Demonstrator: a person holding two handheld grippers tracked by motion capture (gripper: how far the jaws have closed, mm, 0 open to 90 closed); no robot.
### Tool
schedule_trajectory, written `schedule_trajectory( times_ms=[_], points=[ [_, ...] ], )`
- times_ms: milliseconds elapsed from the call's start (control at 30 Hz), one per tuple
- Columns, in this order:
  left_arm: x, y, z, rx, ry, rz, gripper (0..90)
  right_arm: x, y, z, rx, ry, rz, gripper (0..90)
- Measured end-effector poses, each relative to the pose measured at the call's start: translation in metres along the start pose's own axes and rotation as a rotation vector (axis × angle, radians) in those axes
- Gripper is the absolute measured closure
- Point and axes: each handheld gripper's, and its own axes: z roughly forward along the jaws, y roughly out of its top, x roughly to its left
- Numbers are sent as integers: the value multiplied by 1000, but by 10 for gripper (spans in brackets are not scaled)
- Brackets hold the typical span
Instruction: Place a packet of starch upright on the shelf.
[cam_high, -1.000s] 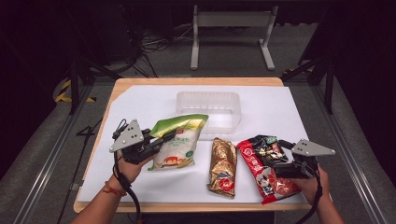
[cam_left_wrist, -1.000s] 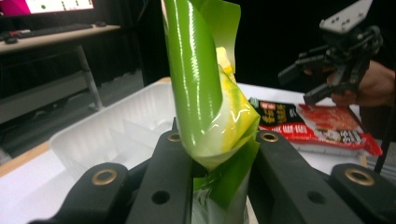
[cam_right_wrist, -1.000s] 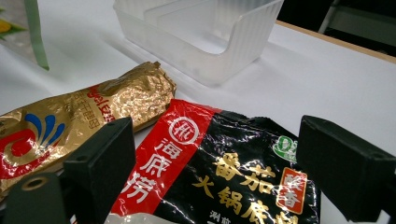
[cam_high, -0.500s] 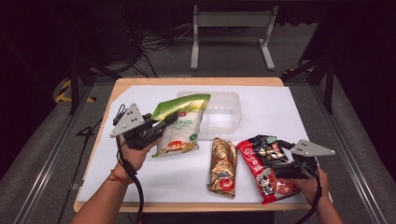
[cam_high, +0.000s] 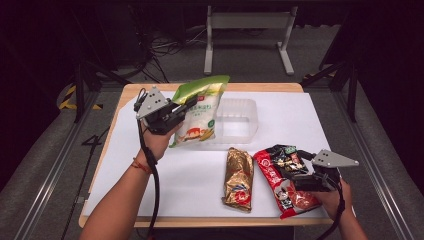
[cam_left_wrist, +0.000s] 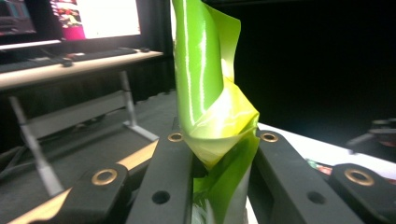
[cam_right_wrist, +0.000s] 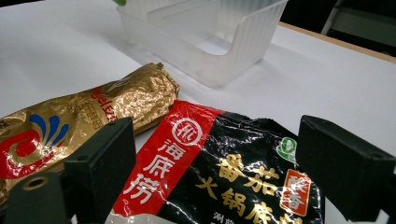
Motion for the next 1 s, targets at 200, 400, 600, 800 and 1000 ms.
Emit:
schedule_trajectory(
  times_ms=[200,400,600,800,1000],
  points=[
    [13,8,24,17,77,-8,835,-1,-1,1,4,-1,-1,129],
    [24,10,40,35,127,-32,835,-1,-1,0,3,-3,-2,128],
    [33,3,56,51,188,-66,835,-1,-1,1,8,-1,1,128],
    [41,-6,68,53,232,-100,836,-1,-2,1,10,-1,-1,127],
    [40,-11,85,66,268,-104,836,-1,-2,1,11,-3,-2,127]
  ],
)
